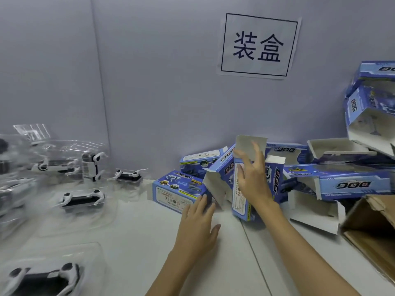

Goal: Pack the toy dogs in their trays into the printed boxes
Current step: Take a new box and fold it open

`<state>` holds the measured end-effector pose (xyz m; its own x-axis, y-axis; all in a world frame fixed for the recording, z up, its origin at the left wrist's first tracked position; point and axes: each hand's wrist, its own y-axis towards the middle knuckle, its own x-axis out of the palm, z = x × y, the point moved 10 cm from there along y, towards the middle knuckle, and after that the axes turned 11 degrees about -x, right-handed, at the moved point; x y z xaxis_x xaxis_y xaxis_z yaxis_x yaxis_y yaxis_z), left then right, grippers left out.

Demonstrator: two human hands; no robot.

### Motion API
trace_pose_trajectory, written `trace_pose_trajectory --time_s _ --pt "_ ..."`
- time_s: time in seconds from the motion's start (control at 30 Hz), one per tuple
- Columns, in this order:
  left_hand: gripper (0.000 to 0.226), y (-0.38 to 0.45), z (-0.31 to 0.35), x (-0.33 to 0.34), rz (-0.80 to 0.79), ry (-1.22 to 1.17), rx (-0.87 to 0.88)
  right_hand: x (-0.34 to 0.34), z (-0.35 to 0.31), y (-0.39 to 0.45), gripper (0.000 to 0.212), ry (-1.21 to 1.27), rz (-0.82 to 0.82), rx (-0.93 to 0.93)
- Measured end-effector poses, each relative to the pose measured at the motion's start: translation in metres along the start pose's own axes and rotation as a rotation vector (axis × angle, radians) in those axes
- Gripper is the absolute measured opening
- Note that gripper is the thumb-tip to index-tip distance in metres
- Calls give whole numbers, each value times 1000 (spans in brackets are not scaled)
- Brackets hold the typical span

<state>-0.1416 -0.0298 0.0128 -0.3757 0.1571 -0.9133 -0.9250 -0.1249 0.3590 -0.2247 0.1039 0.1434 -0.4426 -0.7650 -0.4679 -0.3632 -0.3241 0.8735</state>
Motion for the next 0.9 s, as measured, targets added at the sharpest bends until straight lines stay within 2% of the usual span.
trace_pose_trajectory --time_s 0.07,0.13,0.2,0.27,0.33,0.47,0.53,0.6,0.73,0.83,0.9 --pt "64 0 -5 5 -41 24 2 -21 1 -8 77 35 112 56" --pt "60 1 -5 1 -26 -12 37 -37 9 -33 81 -40 220 197" --pt "56 1 -5 -6 5 -68 61 -41 19 -59 72 -103 221 335" --pt "52 1 -3 -12 25 -141 71 -33 25 -77 55 -1 169 406" --pt "50 -1 -4 -18 34 -263 56 -38 21 -84 37 80 223 408" --pt "47 2 -20 -34 52 -689 -102 -64 3 -80 31 102 401 324" --pt "41 4 -28 -30 -27 -958 -222 -70 -2 -75 33 184 434 292" --pt "38 4 -29 -23 -124 -1145 -284 -73 -8 -71 41 389 441 260" --pt "50 0 -24 -15 -267 -1412 -346 -61 -26 -66 41 764 365 194" --pt "49 -1 -26 -14 -377 -1591 -327 -34 -24 -69 51 955 277 324" --pt "49 -3 -25 -15 -475 -1651 -271 -18 -19 -76 62 954 220 453"
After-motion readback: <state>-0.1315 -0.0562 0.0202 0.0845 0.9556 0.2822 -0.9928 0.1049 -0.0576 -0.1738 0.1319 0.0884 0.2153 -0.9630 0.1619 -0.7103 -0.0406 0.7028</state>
